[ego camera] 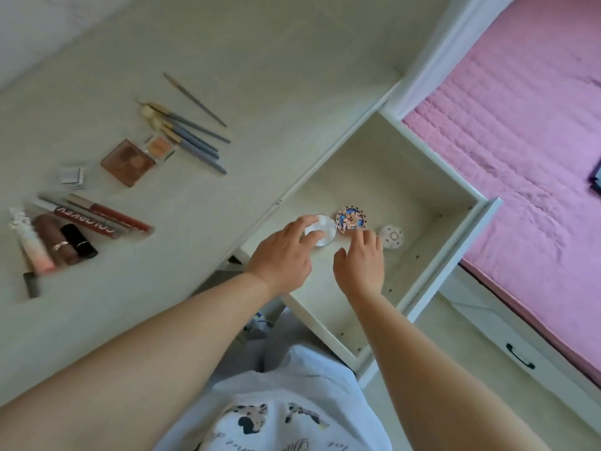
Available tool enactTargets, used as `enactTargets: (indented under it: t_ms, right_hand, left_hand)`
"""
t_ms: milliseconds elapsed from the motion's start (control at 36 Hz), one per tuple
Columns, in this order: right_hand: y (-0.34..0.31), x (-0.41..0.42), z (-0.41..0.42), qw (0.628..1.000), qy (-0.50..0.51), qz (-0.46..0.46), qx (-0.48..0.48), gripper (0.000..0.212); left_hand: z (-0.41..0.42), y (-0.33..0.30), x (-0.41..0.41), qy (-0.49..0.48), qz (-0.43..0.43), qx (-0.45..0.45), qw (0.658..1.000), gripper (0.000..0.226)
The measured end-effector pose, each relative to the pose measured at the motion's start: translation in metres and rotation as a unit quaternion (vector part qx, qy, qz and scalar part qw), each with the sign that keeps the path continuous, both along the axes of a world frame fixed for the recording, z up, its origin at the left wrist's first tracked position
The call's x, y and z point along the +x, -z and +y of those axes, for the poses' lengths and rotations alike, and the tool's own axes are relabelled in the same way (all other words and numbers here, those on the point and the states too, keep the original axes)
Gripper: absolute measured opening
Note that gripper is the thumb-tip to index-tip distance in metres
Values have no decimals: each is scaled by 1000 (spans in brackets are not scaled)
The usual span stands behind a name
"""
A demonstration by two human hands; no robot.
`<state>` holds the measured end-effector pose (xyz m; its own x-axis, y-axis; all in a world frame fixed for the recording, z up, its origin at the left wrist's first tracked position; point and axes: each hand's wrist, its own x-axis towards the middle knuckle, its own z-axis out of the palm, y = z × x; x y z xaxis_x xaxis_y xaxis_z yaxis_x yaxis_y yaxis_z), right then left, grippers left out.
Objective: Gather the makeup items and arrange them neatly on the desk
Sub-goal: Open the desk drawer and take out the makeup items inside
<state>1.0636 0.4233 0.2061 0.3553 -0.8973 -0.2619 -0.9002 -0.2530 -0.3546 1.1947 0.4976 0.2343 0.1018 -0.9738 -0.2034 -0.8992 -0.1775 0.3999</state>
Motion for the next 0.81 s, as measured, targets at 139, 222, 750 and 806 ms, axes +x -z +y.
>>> enactTargets:
  t_ms: [139,222,750,806]
  right_hand:
    - [19,-27,-25,994,38,61,76,46]
    - [33,-38,-41,991,36,82,94,48]
    - [106,-41,-106,981,72,132,125,46]
    - [110,-40,-106,981,73,129,122,34]
  left_hand:
    - [-27,27,-16,-30,4,137,990,51]
    - [-42,44,-27,-30,-4,178,984,51]
    - [-98,122,-22,-63,-50,234,969,78]
    - [-97,125,-19,-68,-50,230,970,76]
